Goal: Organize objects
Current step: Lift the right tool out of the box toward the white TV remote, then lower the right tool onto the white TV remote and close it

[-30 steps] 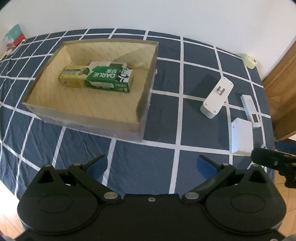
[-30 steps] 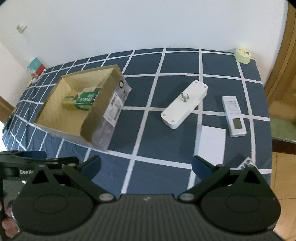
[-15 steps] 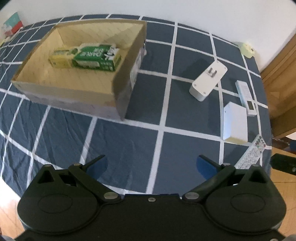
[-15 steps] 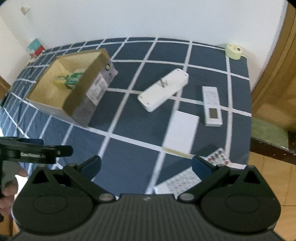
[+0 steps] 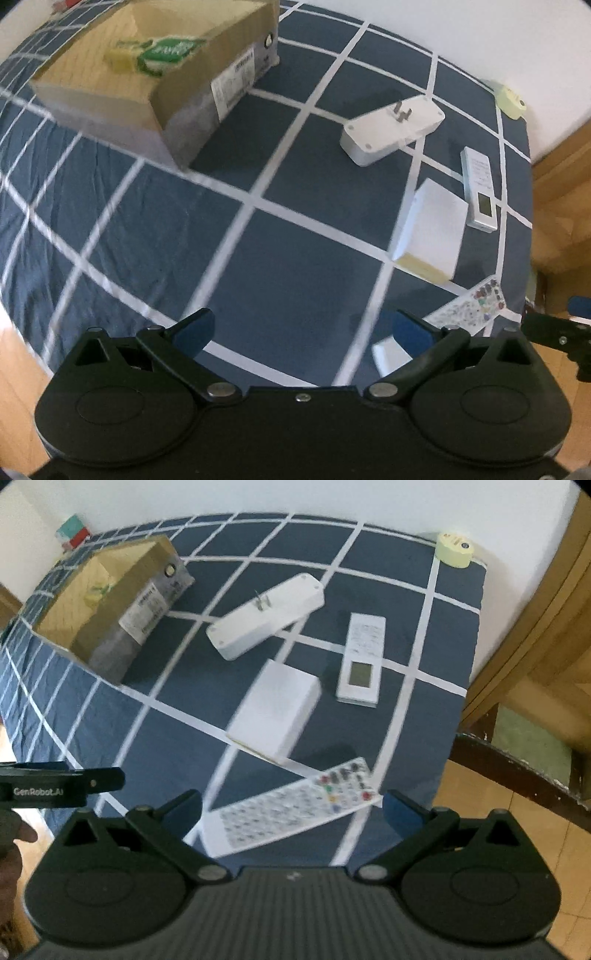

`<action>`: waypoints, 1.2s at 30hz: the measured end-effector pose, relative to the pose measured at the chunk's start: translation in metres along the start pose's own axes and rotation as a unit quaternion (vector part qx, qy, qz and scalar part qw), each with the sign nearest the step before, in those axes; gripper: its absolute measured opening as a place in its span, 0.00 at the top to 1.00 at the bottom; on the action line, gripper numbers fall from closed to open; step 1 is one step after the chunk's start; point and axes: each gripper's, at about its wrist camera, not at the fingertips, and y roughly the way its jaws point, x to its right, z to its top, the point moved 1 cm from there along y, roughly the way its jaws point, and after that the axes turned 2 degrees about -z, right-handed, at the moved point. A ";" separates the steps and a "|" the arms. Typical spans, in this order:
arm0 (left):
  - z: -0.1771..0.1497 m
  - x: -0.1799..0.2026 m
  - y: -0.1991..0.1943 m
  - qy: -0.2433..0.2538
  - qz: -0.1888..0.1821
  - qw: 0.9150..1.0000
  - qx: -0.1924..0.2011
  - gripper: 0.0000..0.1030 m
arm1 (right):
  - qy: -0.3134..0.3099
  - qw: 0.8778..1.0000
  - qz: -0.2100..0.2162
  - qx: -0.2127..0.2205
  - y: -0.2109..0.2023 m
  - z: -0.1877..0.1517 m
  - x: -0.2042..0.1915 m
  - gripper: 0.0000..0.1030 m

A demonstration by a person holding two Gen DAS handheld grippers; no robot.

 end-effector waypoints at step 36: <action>-0.055 0.073 0.086 -0.141 -0.012 0.989 -0.047 0.00 | -0.122 0.984 0.068 -0.115 0.118 0.016 0.028 0.01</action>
